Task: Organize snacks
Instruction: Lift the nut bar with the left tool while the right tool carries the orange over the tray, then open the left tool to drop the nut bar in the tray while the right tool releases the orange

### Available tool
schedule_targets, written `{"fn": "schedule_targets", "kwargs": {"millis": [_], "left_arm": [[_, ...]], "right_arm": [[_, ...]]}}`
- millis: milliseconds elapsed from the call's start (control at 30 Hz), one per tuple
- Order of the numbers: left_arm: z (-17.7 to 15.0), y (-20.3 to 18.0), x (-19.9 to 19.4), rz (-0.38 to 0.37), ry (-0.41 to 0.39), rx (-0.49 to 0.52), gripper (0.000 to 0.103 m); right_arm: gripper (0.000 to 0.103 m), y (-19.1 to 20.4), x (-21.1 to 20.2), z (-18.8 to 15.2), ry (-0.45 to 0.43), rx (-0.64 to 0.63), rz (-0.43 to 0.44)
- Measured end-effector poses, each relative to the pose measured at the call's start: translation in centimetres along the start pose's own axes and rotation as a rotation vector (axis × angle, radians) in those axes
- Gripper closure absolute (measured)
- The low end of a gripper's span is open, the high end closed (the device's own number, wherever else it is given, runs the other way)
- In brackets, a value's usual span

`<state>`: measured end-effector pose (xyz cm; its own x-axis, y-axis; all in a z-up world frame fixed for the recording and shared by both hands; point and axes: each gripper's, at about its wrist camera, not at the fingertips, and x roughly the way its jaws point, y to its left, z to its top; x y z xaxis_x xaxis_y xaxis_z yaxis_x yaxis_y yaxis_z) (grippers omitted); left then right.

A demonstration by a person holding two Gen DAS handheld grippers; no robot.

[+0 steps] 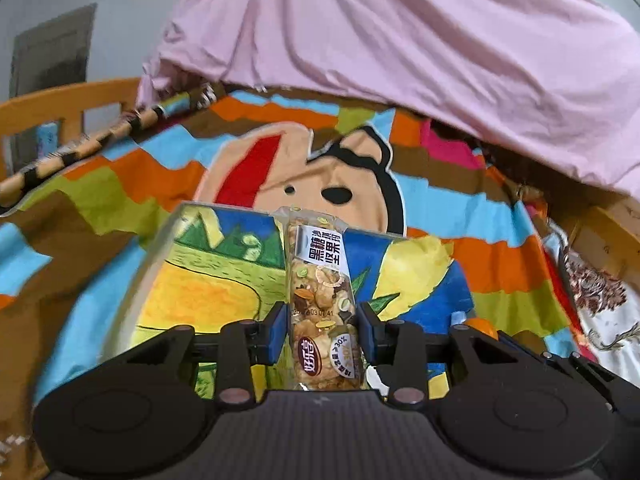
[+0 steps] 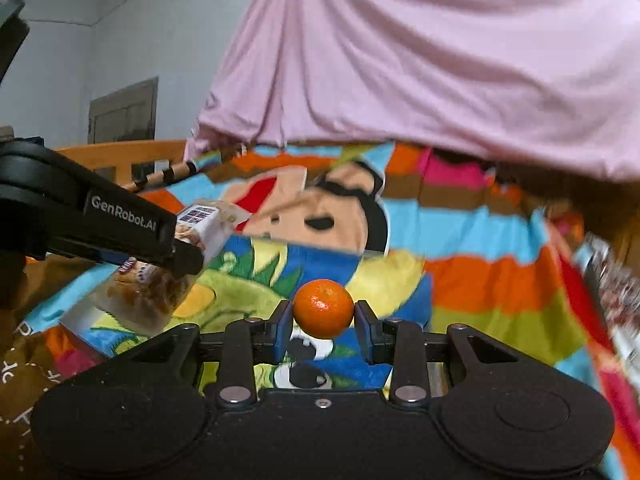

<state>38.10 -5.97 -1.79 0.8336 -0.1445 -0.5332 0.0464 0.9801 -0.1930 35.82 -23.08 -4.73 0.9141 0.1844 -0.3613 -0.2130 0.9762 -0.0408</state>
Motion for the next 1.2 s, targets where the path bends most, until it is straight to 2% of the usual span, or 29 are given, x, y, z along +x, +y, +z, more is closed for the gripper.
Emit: {"fn": "schedule_targets", "kwargs": {"millis": [133, 367, 500, 667, 733, 800, 933, 1000, 1200], "left_arm": [[-0.5, 0.3, 3.8, -0.033, 0.050, 0.017, 0.063], [-1.2, -0.1, 8.0, -0.058, 0.155, 0.079, 0.062], [-1.5, -0.4, 8.9, -0.044, 0.194, 0.113, 0.062], [-1.5, -0.5, 8.8, -0.059, 0.211, 0.127, 0.061], [-1.5, -0.4, 8.4, -0.067, 0.196, 0.115, 0.054], [-1.5, -0.2, 7.6, -0.074, 0.168, 0.098, 0.044], [-1.8, 0.1, 5.1, -0.071, 0.103, 0.058, 0.033], [-1.9, 0.4, 3.3, -0.059, 0.064, 0.043, 0.022], [-1.6, 1.6, -3.1, -0.006, -0.059, 0.021, 0.010]], "right_arm": [[0.067, -0.8, 1.8, -0.8, 0.051, -0.004, 0.014], [0.067, -2.1, 3.7, -1.9, 0.131, -0.008, 0.011], [0.066, -3.1, 4.7, -2.8, 0.193, 0.034, 0.018], [0.056, -3.6, 4.8, -2.7, 0.207, 0.060, 0.033], [0.053, -3.7, 4.6, -2.6, 0.202, 0.058, 0.026], [0.046, -3.7, 4.2, -2.3, 0.188, 0.056, 0.024], [0.030, -3.3, 2.9, -1.4, 0.139, 0.037, 0.031], [0.024, -2.9, 2.0, -1.0, 0.109, 0.027, 0.032], [0.009, -1.7, -1.4, 0.5, 0.017, -0.019, 0.032]]}}
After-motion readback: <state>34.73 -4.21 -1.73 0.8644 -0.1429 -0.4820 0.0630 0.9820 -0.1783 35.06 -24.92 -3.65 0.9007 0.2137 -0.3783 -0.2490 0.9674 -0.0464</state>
